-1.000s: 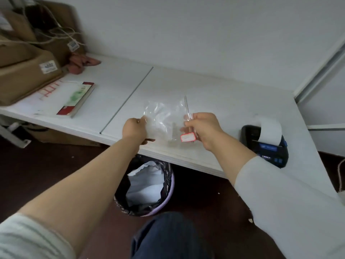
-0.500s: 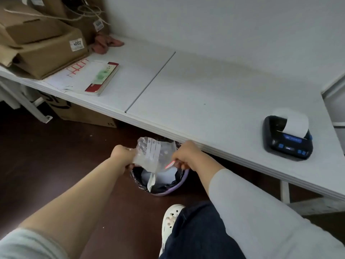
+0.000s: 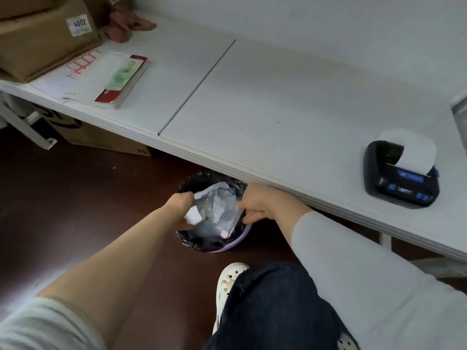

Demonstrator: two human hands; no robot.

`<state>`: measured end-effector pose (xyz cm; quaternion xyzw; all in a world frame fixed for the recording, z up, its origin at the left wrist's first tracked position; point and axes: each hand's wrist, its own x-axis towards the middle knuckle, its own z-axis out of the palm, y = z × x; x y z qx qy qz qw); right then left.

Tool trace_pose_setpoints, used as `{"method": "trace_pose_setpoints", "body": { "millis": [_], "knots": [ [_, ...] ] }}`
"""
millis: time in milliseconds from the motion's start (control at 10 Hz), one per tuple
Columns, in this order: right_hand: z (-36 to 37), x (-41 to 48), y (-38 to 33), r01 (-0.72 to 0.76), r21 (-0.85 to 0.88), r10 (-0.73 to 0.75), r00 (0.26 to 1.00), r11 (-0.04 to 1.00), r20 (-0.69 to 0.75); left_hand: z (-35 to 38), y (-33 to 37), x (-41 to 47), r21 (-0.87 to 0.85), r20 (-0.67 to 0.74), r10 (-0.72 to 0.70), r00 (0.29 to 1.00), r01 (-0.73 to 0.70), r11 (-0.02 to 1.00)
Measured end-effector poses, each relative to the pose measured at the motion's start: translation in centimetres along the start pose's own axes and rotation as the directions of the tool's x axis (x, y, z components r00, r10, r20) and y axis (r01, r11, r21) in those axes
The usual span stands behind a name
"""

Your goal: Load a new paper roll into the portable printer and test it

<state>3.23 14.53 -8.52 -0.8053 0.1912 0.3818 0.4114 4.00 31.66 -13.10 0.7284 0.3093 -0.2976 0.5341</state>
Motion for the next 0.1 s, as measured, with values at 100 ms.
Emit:
{"method": "trace_pose_setpoints", "body": {
  "millis": [100],
  "knots": [
    [-1.64, -3.21, 0.52, 0.044, 0.056, -0.045, 0.999, 0.997, 0.014, 0.02, -0.1, -2.29, -0.046, 0.034, 0.031, 0.999, -0.03, 0.999]
  ]
}}
